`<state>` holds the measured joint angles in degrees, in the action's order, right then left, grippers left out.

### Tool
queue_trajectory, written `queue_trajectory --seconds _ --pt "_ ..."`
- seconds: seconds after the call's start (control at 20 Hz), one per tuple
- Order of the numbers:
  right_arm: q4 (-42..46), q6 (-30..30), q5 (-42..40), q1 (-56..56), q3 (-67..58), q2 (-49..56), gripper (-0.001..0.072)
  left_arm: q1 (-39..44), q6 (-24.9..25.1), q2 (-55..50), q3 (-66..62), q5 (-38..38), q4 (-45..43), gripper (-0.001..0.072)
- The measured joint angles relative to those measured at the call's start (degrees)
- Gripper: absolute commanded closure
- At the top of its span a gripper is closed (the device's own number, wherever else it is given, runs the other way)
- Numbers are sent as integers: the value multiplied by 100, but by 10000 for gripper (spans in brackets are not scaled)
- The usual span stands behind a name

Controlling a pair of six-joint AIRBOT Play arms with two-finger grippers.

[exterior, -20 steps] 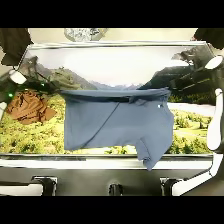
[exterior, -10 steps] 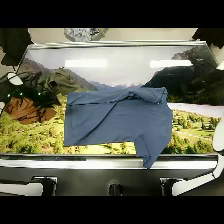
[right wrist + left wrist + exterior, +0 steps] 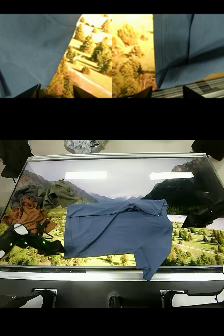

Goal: Fold the shirts.

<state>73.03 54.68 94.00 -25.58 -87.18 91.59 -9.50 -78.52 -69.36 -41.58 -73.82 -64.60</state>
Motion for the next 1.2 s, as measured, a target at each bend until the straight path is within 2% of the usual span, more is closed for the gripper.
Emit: queue_trajectory --seconds 0.2,0.25,0.4,0.5,0.75,0.8,1.2 --pt "11 -28 -4 -28 201 -52 225 -4 111 76 433 348 216 267" --pt "9 -33 0 -24 225 -57 225 -7 118 48 483 396 243 310" --pt "13 -46 31 -24 262 -76 225 -4 129 -83 575 487 308 596" --pt "57 -48 90 -26 306 -107 222 -7 140 -129 601 540 313 683" --pt "304 -50 59 -33 1084 -286 191 -4 223 -120 623 619 337 685" --pt "173 -83 -22 -37 1325 -302 136 -4 262 -109 625 629 332 686" --pt "-354 -170 -1043 50 2583 -326 171 -4 422 17 627 782 286 688"
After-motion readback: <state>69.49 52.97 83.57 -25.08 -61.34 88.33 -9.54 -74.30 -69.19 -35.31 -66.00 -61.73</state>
